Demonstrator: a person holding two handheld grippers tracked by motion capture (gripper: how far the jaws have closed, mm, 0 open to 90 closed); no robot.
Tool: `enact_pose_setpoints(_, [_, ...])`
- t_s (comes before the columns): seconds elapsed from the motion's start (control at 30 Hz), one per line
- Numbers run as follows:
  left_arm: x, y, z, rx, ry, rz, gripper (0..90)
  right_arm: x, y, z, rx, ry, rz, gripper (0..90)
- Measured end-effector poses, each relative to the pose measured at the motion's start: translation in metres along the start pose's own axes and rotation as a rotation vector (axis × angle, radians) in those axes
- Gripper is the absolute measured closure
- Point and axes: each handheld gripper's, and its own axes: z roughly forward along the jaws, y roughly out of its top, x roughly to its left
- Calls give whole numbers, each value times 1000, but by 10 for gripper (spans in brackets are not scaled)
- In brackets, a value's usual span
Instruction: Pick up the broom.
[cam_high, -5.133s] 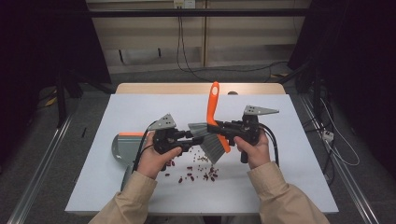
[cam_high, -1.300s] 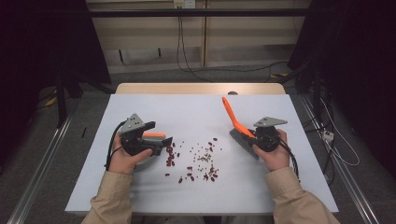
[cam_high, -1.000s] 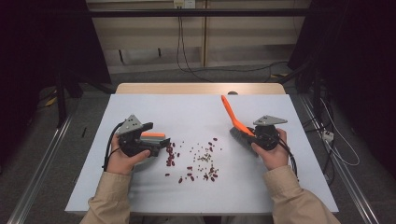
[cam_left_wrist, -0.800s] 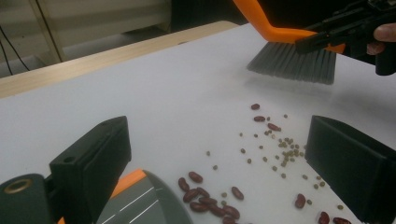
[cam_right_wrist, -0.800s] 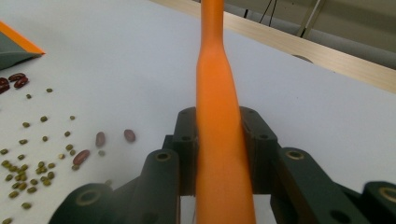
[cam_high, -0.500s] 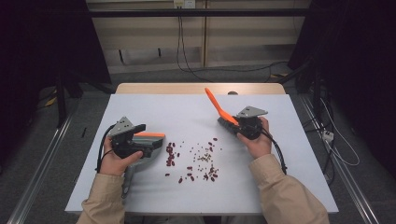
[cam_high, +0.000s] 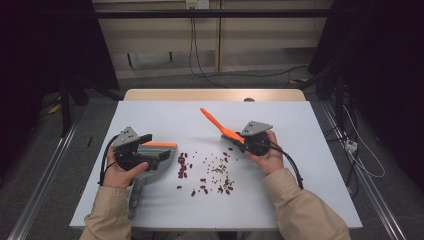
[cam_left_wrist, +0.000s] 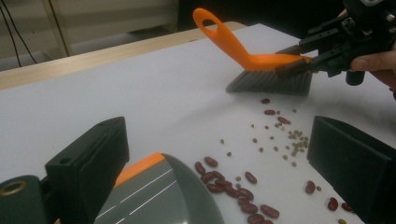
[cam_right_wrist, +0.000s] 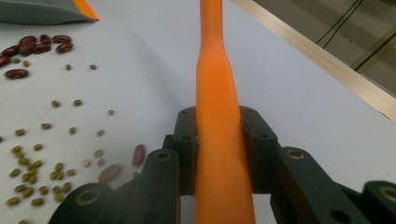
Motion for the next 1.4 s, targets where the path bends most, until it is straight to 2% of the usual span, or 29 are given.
enact_pose_setpoints(0.23, [2, -2, -2, 1, 6, -3, 54, 15, -3, -7, -15, 46, -25, 715])
enact_pose_setpoints(0.5, [2, -2, -3, 5, 7, 1, 54, 30, -1, -12, -20, 72, -42, 714])
enact_pose_setpoints(0.63, [1, -3, -3, 5, 5, 2, 54, 36, 0, -13, -14, 79, -68, 714])
enact_pose_setpoints(1.13, [1, -4, -4, 11, 2, 9, 54, 51, 0, -18, -35, 126, -104, 714])
enact_pose_setpoints(1.27, [1, -5, -5, 14, 7, 11, 54, 52, 0, -20, -42, 150, -90, 714])
enact_pose_setpoints(1.4, [1, -6, -7, 14, 10, 8, 54, 53, 1, -21, -45, 160, -96, 715])
